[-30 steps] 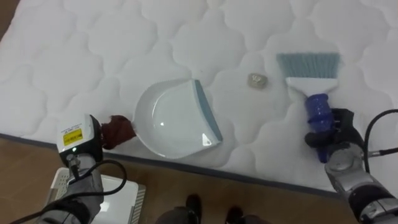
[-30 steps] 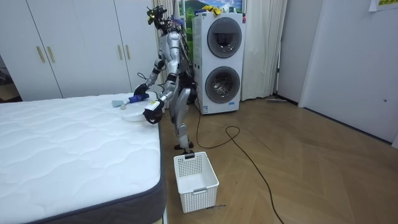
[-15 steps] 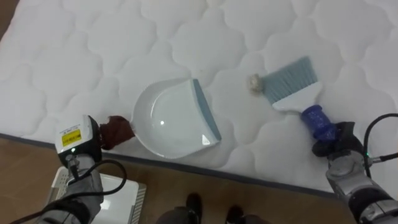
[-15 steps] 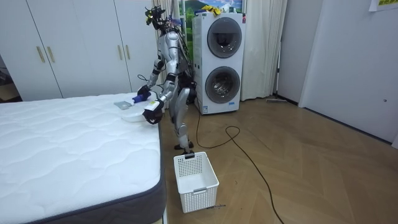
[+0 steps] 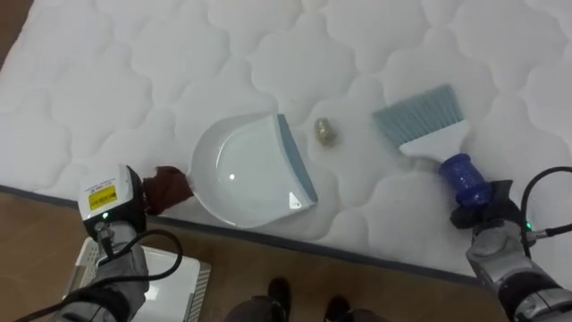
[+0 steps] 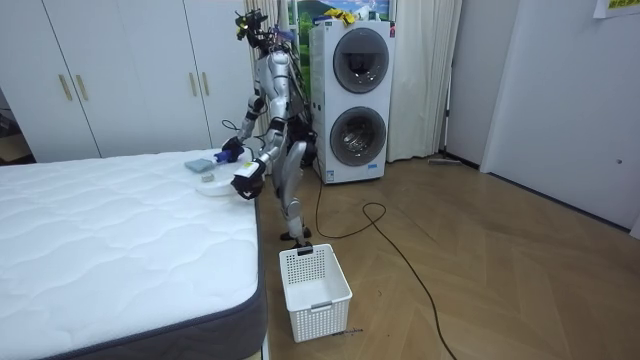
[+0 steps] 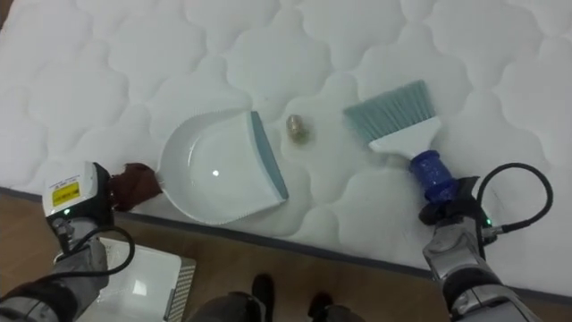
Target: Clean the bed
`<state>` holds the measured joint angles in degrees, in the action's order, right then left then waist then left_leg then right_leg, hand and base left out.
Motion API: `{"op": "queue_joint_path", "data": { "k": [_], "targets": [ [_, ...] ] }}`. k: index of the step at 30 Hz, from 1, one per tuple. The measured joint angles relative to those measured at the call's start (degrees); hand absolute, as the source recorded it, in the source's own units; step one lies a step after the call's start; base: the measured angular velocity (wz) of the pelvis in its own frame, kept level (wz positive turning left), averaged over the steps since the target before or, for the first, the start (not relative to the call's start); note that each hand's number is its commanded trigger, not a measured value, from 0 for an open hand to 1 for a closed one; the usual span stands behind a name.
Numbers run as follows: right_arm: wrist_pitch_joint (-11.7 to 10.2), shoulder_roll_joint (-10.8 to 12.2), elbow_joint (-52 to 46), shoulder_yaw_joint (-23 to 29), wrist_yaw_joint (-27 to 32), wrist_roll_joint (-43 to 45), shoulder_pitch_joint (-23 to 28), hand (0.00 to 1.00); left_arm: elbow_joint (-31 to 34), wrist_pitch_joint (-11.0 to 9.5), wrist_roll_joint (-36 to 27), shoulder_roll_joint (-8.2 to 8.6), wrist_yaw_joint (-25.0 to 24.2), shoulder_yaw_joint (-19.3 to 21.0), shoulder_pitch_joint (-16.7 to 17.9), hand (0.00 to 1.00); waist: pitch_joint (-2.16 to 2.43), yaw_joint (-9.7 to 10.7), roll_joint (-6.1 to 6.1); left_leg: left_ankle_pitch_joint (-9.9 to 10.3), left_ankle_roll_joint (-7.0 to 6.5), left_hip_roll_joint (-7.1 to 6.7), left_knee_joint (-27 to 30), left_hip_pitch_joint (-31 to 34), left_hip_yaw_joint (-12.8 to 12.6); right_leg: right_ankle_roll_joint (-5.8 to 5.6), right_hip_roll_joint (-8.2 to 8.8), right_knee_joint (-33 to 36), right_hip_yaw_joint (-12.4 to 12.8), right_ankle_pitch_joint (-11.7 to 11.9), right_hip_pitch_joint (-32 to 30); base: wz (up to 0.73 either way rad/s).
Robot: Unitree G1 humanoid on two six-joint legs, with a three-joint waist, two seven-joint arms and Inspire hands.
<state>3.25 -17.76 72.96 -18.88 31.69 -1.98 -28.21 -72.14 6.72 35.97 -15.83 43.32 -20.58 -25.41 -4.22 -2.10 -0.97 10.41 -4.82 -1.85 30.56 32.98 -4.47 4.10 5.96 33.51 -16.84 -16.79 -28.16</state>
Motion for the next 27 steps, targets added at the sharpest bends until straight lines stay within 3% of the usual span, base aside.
{"op": "queue_joint_path", "data": {
  "k": [6, 11, 14, 17, 19, 24, 27],
  "targets": [
    [0.7, -0.2, 0.9, 0.1, 0.3, 4.1, -0.5, 1.00, 0.3, 1.2, 2.3, -0.18, 1.2, 0.1, -0.5, 1.00, 0.02, -0.1, -0.02, 0.0, 0.00, -0.03, 0.1, 0.0, -0.1, 0.00, 0.04, 0.5, 0.1, 0.0, -0.1, 0.00],
    [2.7, -1.5, 1.1, -0.2, 0.5, 10.3, -0.9, 1.00, 0.3, 2.1, 3.0, -0.25, 1.3, -0.1, -1.1, 1.00, 0.02, -0.6, 0.15, -0.1, -0.01, -0.28, 0.1, 0.1, -0.2, 0.02, 0.52, 1.7, 0.2, -0.1, -0.8, 0.01],
    [3.4, -3.3, 2.6, -0.2, 0.5, 13.6, -1.2, 1.00, 0.4, 2.1, 4.0, -0.40, 1.5, -0.4, -1.3, 1.00, 0.04, -0.8, 0.85, -0.3, -0.19, -0.99, 0.1, 0.3, -0.4, -0.10, 1.52, 2.9, 0.3, -0.8, -1.5, 0.06],
    [4.6, -5.5, 3.3, -0.2, 0.5, 19.4, -1.6, 1.00, 1.3, 2.4, 5.5, -1.92, 1.6, -0.2, -1.5, 1.00, 0.02, -1.4, 2.35, -0.3, -0.22, -0.99, 0.4, 0.9, -0.8, -0.05, 1.65, 3.4, 0.6, -1.0, -2.4, -0.04],
    [5.7, -7.4, 3.3, -1.9, 0.5, 22.7, -2.8, 1.00, 1.8, 3.0, 6.2, -2.92, 1.6, -0.5, -2.2, 1.00, -0.29, -1.4, 3.32, -0.3, -0.23, -0.89, 1.1, 1.7, -0.7, -0.03, 1.59, 3.7, 0.5, -1.0, -2.9, 0.00],
    [6.9, -8.6, 3.3, -4.6, 1.7, 31.7, -4.5, 1.00, 2.1, 3.1, 7.8, -5.47, 3.1, -2.1, -2.7, 1.00, -0.35, -1.6, 5.58, -0.3, -0.23, -0.80, 1.4, 1.8, -0.5, 0.00, 1.62, 4.1, 0.4, -1.0, -3.0, 0.01],
    [7.8, -9.2, 3.0, -5.5, 2.8, 37.9, -4.6, 1.00, 2.9, 4.4, 10.3, -5.74, 3.4, -2.1, -2.7, 1.00, -0.38, -2.1, 5.82, -0.3, -0.23, -0.80, 1.1, 1.8, -0.5, 0.05, 1.64, 4.0, 0.3, -0.9, -3.0, -0.02]
  ]
}}
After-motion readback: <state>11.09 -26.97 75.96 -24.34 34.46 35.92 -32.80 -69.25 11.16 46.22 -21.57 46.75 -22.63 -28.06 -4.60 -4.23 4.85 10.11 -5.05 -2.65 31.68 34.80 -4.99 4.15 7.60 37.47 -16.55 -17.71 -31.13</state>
